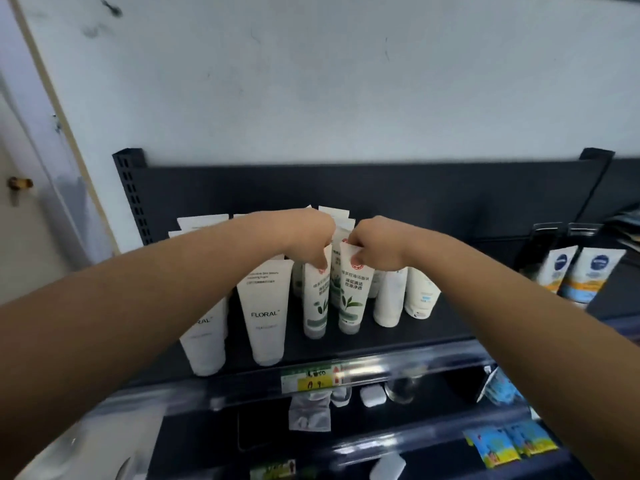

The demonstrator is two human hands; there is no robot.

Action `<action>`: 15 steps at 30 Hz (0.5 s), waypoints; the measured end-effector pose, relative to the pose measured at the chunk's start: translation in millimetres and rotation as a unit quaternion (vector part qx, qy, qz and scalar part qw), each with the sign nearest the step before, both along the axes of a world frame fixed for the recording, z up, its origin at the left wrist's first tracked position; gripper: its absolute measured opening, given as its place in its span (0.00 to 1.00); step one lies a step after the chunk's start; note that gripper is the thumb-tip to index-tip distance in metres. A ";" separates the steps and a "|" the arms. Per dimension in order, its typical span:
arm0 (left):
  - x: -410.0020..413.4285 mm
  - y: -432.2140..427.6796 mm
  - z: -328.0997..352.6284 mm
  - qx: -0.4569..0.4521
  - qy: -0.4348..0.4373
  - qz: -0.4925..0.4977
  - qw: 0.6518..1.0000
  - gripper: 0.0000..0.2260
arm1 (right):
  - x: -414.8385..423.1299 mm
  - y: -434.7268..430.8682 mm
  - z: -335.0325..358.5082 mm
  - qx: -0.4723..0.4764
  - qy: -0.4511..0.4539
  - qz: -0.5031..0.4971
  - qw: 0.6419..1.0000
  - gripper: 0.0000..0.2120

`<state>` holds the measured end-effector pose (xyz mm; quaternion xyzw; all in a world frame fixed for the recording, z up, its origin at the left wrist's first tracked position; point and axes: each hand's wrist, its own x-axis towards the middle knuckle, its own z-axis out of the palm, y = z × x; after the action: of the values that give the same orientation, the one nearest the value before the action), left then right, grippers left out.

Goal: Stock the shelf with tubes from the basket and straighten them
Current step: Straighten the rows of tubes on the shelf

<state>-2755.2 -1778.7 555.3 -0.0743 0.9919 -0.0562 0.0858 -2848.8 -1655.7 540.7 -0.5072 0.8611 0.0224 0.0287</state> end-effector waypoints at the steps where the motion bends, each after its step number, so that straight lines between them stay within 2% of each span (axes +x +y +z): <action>1: -2.4 0.9 -2.0 -0.005 0.001 0.005 1.000 0.11 | -2.3 1.2 0.4 0.000 0.001 0.008 1.000 0.09; 8: -1.2 9.1 1.5 0.011 0.000 0.044 0.999 0.12 | -11.4 15.7 3.2 0.002 -0.015 0.092 0.996 0.07; 12: 4.5 19.5 4.3 0.021 -0.018 0.054 0.998 0.12 | -15.9 24.5 6.8 0.012 -0.020 0.136 0.990 0.12; 15: 7.6 27.7 6.5 0.013 -0.028 0.058 0.998 0.14 | -15.9 28.9 6.9 0.019 -0.017 0.153 0.988 0.13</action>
<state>-2747.5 -1751.0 561.8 -0.1287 0.9838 -0.0407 0.1177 -2864.7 -1626.8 547.6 -0.6327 0.7721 0.0343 0.0492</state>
